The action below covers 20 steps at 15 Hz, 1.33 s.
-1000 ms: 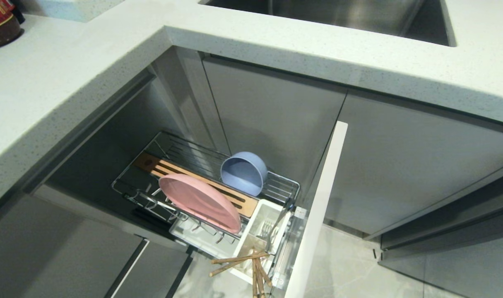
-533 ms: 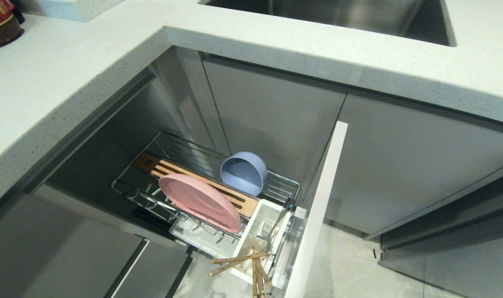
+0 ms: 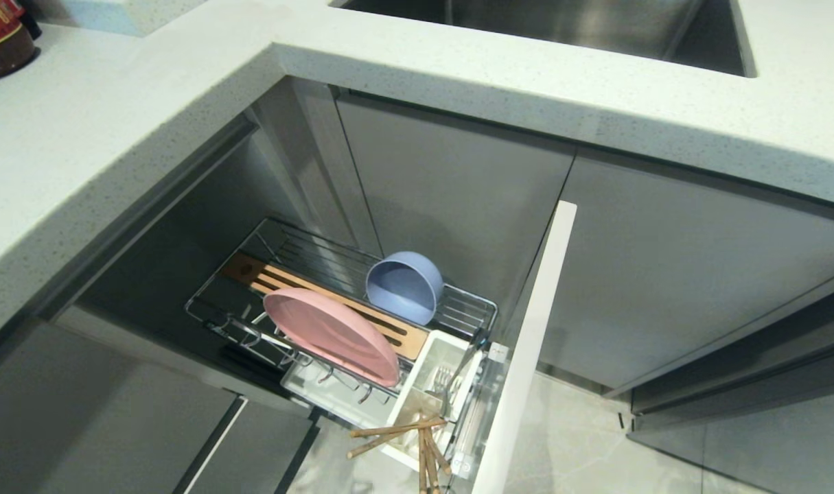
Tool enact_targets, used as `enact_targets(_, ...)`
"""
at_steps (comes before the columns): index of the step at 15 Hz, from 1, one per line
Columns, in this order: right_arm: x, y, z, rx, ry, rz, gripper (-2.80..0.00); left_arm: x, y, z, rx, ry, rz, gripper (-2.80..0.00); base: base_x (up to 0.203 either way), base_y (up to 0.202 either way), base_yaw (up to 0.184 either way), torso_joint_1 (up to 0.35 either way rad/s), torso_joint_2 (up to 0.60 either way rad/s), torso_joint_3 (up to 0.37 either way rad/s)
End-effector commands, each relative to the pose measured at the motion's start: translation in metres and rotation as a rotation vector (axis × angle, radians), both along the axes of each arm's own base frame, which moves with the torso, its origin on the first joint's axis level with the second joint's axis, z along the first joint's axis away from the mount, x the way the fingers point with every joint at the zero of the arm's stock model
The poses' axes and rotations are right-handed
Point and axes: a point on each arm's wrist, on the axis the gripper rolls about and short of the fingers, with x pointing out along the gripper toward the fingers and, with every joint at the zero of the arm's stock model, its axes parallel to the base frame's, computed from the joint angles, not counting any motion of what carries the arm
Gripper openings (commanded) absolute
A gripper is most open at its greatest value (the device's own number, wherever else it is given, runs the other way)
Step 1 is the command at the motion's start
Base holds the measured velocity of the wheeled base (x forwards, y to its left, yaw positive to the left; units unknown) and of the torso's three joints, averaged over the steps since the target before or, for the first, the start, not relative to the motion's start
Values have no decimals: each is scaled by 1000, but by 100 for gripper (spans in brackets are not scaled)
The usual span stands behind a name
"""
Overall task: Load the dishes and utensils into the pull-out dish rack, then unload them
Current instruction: Take the plate out of the cupboard
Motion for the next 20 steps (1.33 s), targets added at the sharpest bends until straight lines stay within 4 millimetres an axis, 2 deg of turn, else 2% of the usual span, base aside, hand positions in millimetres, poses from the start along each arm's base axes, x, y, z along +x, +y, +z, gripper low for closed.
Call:
enact_targets(1,0,0,0,-1,0,0,-280,-8,0,22,4,-73,0,-280,0,0,0,0,0,0)
enact_targets(4,0,0,0,-1,0,0,-280,-29,1,77,90,-142,54,-280,0,0,0,0,0,0)
enact_targets(7,0,0,0,-1,0,0,-280,-39,1,161,200,-227,88,-280,0,0,0,0,0,0)
enact_targets(10,0,0,0,-1,0,-1,-280,-9,0,238,284,-277,73,-280,0,0,0,0,0,0)
enact_targets(12,0,0,0,-1,0,0,-280,7,0,288,238,-381,70,-280,0,0,0,0,0,0)
enact_targets(15,0,0,0,-1,0,-1,-280,40,0,323,-74,-406,-16,-280,0,0,0,0,0,0)
enact_targets(20,0,0,0,-1,0,0,-280,78,-14,326,-253,-307,-262,-280,0,0,0,0,0,0)
